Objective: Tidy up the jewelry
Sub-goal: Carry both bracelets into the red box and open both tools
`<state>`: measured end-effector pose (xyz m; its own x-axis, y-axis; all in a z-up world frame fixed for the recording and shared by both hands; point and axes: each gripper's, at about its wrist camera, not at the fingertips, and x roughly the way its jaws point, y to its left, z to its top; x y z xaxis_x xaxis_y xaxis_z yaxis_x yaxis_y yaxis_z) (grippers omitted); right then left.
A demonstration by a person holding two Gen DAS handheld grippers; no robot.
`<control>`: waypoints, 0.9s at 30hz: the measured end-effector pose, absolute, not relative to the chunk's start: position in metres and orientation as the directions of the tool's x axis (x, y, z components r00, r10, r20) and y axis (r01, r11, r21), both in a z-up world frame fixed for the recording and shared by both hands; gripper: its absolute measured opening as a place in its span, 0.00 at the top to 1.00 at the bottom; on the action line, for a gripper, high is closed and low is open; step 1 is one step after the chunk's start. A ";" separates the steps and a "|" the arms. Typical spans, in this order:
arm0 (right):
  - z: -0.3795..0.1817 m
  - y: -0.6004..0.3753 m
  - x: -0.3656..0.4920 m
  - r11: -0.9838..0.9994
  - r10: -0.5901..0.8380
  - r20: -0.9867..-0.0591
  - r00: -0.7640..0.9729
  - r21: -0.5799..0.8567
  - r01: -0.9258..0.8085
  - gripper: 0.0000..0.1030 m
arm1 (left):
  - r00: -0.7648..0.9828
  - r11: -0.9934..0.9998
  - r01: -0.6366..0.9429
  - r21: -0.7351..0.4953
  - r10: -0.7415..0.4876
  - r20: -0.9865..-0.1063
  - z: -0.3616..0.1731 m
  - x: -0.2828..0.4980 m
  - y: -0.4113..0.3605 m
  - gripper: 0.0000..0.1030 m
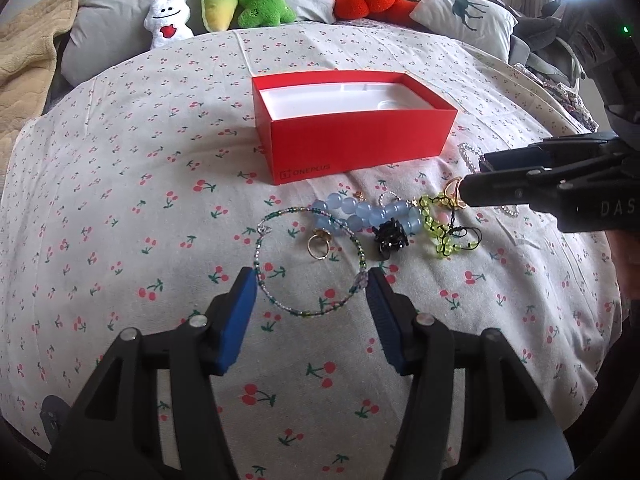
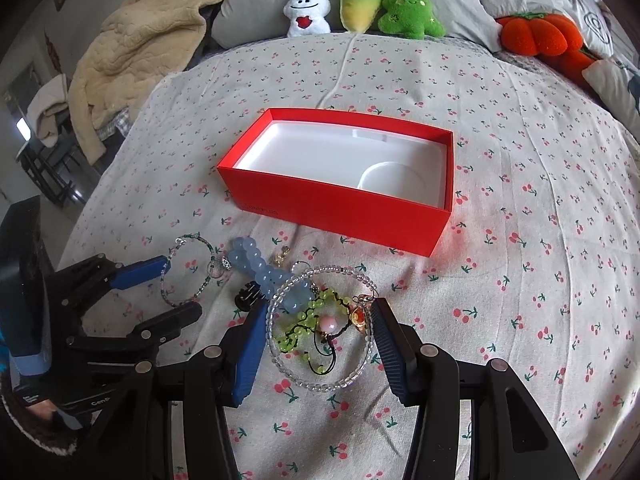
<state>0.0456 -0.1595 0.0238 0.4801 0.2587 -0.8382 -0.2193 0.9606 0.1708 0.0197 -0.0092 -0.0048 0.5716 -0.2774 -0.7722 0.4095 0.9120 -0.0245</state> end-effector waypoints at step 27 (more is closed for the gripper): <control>0.053 -0.184 0.120 0.958 0.285 -0.836 0.469 0.270 -0.099 0.49 | 0.623 0.923 0.385 -0.012 -0.269 -0.735 0.043 0.081 -0.038 0.46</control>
